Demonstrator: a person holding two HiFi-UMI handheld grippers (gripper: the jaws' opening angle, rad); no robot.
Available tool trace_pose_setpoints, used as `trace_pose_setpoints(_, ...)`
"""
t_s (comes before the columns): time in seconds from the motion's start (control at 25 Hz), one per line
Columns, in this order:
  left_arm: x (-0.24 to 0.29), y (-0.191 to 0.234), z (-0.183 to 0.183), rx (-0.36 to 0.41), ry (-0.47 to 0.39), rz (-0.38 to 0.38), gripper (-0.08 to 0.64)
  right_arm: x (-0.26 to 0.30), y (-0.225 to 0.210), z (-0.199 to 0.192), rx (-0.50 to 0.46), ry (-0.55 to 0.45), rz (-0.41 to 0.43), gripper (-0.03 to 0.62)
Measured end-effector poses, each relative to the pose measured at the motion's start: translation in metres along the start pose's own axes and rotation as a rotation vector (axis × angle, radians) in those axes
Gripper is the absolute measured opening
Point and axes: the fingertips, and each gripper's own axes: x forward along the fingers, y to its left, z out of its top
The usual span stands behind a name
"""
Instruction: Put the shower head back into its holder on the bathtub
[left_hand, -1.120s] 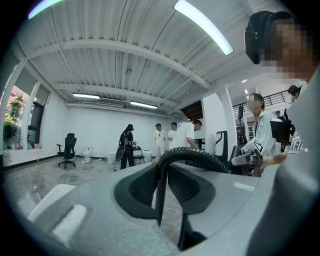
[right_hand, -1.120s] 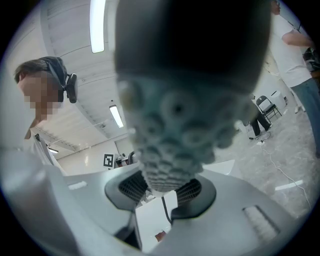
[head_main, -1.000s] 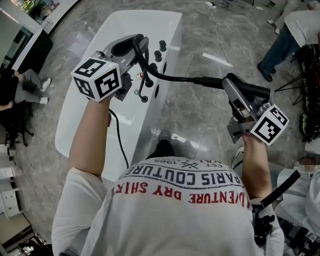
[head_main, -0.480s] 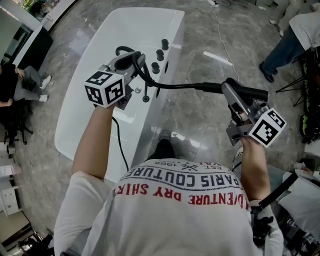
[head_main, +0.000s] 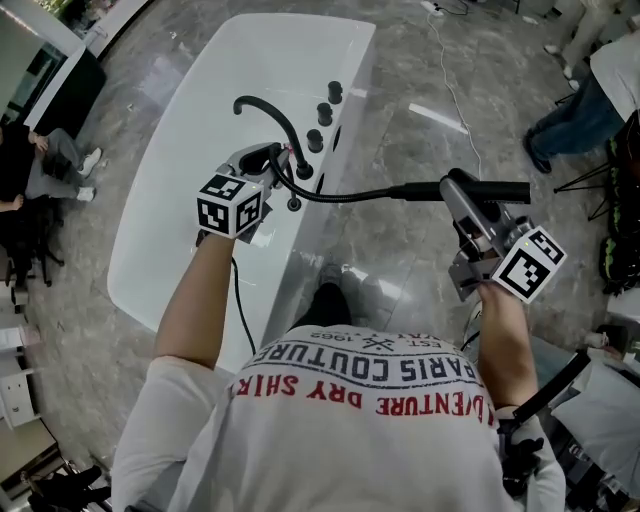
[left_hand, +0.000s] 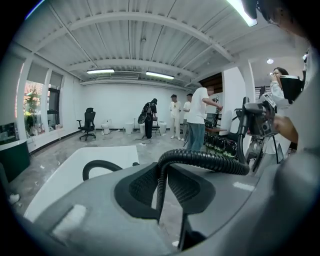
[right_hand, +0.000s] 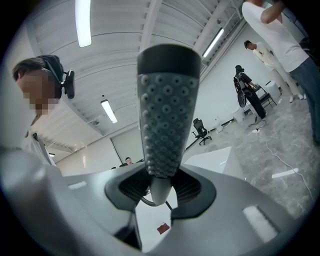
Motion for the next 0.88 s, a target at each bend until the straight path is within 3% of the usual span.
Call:
trace_pose_setpoints(0.36, 0.028, 0.018, -0.09, 0.002, 0.153, 0.03, 0.066, 0.024, -0.016, -0.015, 0.01, 0.035, 0.01, 0.137)
trace_pose_setpoints(0.88, 0.041, 0.025, -0.187, -0.087, 0.348, 0.021, 0.067, 0.05, -0.021, -0.027, 0.043, 0.073, 0.009, 0.137)
